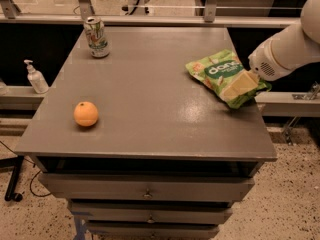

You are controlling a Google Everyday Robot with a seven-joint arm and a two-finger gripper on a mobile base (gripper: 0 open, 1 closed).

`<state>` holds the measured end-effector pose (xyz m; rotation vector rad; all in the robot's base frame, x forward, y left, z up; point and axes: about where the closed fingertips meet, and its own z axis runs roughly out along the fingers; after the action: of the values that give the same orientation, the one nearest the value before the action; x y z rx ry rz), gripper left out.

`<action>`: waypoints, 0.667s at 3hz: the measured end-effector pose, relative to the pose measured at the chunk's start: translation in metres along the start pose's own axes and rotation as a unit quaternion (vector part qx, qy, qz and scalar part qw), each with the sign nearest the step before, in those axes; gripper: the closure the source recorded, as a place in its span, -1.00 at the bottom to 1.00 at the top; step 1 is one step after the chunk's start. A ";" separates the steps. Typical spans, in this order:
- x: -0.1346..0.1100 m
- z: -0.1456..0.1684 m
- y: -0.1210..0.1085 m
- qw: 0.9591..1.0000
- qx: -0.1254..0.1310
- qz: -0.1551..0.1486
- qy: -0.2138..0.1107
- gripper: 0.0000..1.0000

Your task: Move green rice chip bag near 7up can

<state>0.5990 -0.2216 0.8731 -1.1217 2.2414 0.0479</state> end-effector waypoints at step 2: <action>0.003 0.011 -0.001 0.999 -0.006 0.027 -0.018 0.40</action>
Offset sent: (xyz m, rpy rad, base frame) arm 0.0065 0.0025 -0.0048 0.0954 0.0028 -0.0378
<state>0.6039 -0.2210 0.8627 -1.0580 2.2430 0.1031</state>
